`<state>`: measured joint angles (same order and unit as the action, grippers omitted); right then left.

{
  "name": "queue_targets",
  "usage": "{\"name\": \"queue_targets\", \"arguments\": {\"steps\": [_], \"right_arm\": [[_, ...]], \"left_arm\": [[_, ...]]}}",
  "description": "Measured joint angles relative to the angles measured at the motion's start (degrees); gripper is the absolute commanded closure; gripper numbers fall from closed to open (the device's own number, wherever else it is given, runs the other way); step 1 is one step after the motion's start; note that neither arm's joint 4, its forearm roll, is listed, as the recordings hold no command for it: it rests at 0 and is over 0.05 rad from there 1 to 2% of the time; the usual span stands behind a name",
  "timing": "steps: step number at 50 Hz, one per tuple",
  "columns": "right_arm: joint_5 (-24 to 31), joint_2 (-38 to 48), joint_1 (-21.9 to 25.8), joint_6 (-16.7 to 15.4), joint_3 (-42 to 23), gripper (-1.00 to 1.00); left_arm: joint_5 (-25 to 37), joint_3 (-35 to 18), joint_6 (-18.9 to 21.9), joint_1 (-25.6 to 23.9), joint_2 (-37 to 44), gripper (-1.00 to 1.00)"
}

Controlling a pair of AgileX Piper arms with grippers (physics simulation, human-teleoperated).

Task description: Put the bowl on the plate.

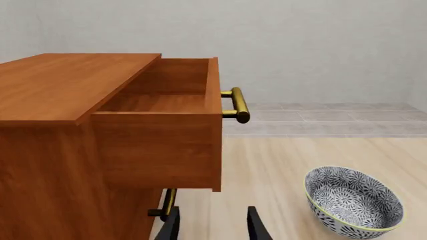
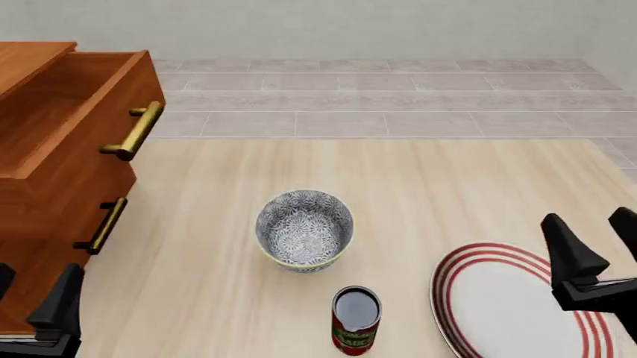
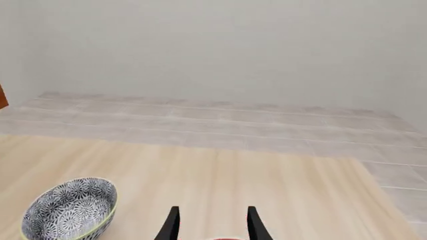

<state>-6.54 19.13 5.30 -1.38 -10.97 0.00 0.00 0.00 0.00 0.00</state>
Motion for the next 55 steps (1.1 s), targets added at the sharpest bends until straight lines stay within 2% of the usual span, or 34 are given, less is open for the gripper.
{"name": "queue_targets", "arguments": {"steps": [16,31,39,55], "right_arm": [[-4.34,15.88,6.46,-1.72,-9.77,-1.00],[-2.80,28.05,12.82,-2.93,-18.77,-1.00],[-0.38,34.42,16.11,-2.00,-24.07,-1.00],[5.72,47.06,24.28,2.82,-35.03,-1.00]], "left_arm": [[0.00,0.00,0.00,0.00,0.00,-1.00],[0.00,0.00,0.00,0.00,0.00,-1.00],[0.00,0.00,0.00,0.00,0.00,-1.00],[0.00,0.00,0.00,0.00,0.00,-1.00]]}}
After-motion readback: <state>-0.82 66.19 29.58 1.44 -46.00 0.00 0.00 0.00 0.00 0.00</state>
